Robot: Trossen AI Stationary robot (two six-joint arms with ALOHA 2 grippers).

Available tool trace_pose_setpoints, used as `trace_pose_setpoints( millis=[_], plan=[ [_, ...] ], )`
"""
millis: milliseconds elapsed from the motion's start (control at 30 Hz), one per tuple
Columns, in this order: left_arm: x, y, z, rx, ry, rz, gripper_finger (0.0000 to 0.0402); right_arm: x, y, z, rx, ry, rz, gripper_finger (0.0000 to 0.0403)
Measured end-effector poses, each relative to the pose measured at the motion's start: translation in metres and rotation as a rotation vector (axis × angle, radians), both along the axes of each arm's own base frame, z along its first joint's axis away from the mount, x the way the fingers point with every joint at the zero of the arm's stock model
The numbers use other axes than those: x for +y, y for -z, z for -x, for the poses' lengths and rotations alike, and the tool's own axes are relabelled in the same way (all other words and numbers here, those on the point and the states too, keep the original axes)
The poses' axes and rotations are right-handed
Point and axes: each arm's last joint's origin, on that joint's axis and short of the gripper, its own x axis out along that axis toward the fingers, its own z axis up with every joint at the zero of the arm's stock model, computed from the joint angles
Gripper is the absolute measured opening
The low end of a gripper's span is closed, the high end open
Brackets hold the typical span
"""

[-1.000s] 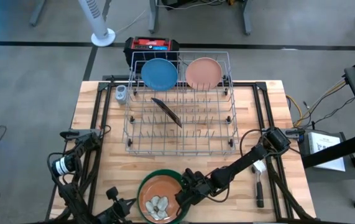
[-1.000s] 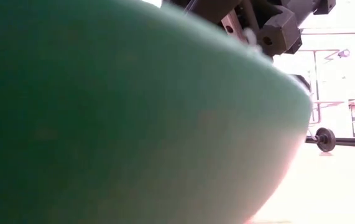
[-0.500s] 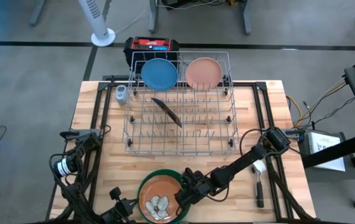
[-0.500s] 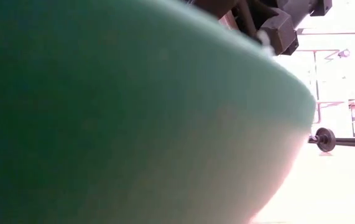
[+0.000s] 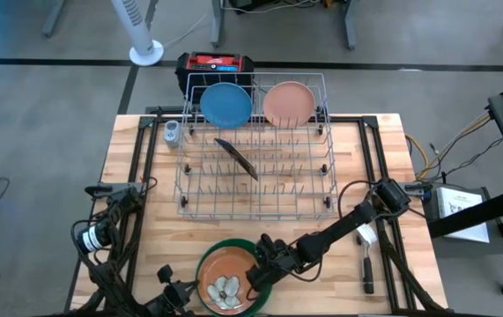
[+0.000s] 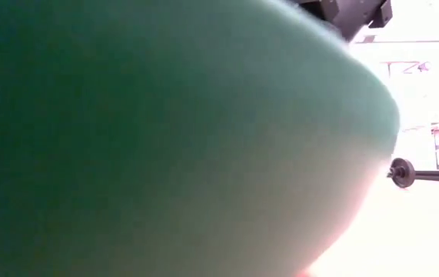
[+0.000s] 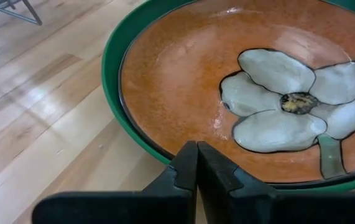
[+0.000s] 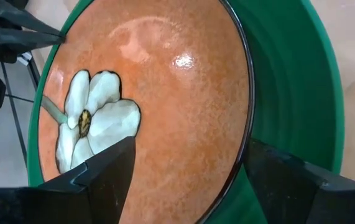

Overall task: Sort dishes
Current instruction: Put the orange floral plate into the dish rack

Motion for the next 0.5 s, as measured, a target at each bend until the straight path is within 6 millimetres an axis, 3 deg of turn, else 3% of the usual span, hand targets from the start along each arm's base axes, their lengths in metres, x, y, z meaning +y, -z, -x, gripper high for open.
trace_pose_setpoints(
  millis=[300,500],
  plan=[
    [0.0004,0.0013,-0.0015,0.001,0.0,-0.001,0.0,-0.005,0.0003,-0.0027,-0.004,0.014,0.004,0.0266],
    [0.0013,0.0019,-0.0023,-0.005,0.0,-0.005,0.0,-0.008,0.0061,0.0002,0.006,0.03,0.017,0.02]
  ],
)
